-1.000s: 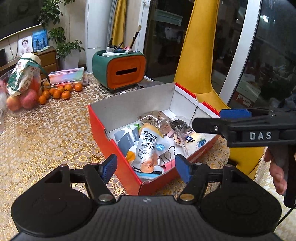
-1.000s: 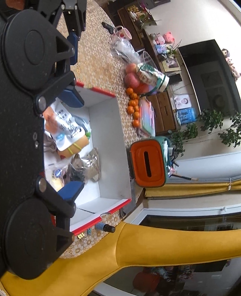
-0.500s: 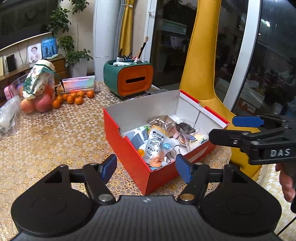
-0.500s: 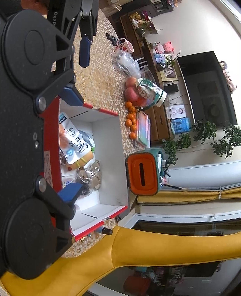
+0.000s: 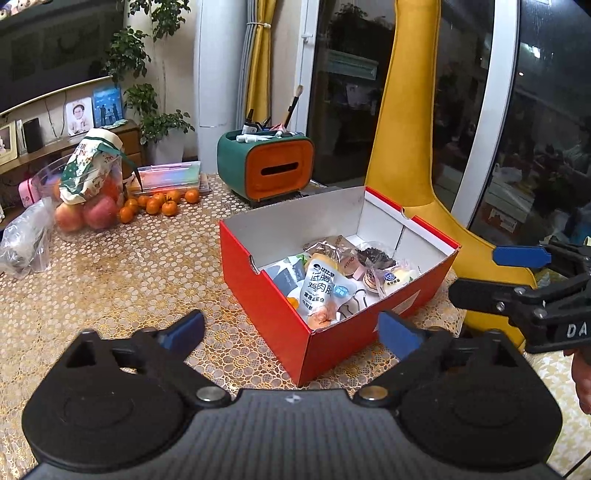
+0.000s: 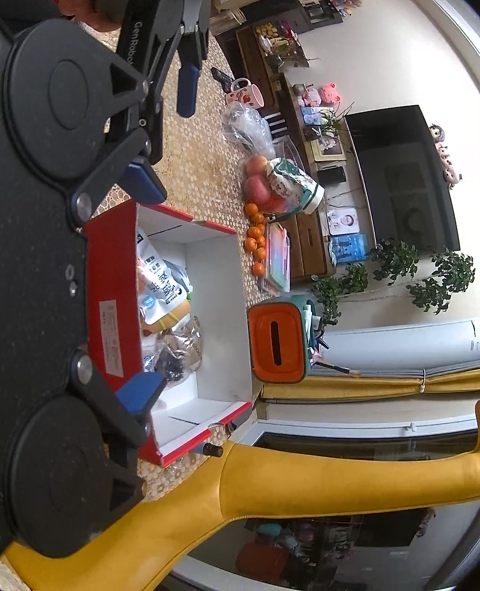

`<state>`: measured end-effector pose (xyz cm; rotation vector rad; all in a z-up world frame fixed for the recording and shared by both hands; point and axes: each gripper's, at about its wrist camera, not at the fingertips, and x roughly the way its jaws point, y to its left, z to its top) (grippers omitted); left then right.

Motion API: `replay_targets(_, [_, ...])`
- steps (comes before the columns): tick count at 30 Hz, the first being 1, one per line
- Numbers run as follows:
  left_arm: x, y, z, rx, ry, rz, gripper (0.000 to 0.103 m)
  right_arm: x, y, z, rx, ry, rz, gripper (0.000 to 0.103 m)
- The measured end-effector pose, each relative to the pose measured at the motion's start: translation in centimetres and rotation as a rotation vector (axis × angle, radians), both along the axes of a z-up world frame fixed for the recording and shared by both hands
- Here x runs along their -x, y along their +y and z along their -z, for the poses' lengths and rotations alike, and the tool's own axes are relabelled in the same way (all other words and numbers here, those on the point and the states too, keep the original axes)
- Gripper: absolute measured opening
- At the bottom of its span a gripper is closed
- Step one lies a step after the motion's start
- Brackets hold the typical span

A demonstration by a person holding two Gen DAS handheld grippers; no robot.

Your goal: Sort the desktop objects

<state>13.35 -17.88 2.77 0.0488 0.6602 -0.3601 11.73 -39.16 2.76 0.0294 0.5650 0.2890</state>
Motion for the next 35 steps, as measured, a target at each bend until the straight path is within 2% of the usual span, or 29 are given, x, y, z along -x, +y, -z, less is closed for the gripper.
replay_targets(2, [0.3, 0.0, 0.0, -0.003, -0.002, 0.003, 0.103, 0.4, 0.1, 0.1, 0.008, -0.006, 0.008, 0.102])
replay_targets(23, [2.6, 2.2, 1.3, -0.032, 0.041, -0.015, 0.103, 3.0, 1.7, 1.0, 0.009, 0.004, 0.021, 0.102])
replay_targets(35, [3.0, 4.8, 1.7, -0.003, 0.06, -0.034, 0.103, 3.2, 3.4, 1.7, -0.014, 0.035, 0.043, 0.102])
